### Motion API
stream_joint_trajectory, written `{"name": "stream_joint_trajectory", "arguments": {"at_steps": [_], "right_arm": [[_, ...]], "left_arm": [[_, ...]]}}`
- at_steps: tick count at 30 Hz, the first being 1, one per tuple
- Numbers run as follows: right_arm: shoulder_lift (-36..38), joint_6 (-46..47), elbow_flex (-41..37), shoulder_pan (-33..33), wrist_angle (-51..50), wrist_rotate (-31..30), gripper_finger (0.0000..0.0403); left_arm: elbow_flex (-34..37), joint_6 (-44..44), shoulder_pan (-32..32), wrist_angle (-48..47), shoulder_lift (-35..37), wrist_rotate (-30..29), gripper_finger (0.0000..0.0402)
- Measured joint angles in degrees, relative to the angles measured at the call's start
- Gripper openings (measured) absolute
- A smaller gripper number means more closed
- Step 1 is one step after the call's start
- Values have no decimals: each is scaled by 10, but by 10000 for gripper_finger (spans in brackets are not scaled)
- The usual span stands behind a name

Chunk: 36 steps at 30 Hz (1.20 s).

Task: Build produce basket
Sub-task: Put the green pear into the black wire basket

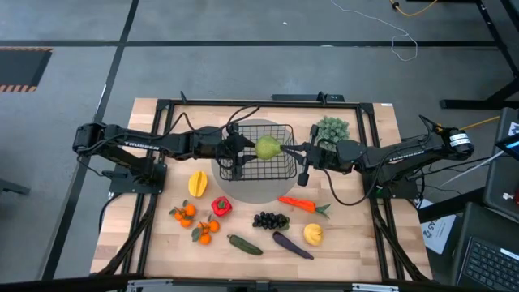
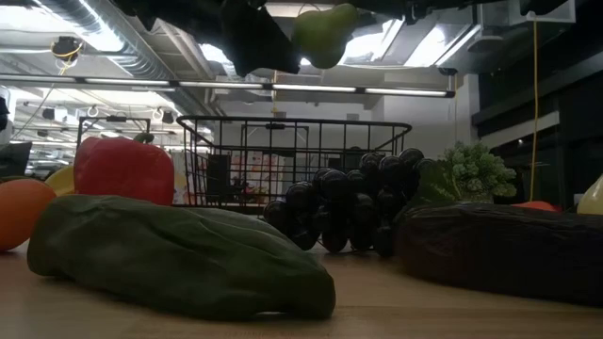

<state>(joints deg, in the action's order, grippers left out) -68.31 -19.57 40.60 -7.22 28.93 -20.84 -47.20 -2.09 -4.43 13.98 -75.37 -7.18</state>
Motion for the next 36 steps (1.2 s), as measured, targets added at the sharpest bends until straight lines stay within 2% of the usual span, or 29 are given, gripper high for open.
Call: {"name": "stream_joint_trajectory", "arguments": {"at_steps": [10, 23, 28, 36], "right_arm": [[0, 0, 0, 0, 4, 15, 0], [0, 2, 0, 0, 3, 16, 0], [0, 2, 0, 0, 3, 16, 0], [0, 2, 0, 0, 3, 16, 0]], "left_arm": [[0, 0, 0, 26, -18, 0, 157], [0, 3, 3, 11, -18, 0, 150], [0, 3, 5, 11, -18, 0, 114], [0, 4, 5, 11, -18, -9, 19]]}}
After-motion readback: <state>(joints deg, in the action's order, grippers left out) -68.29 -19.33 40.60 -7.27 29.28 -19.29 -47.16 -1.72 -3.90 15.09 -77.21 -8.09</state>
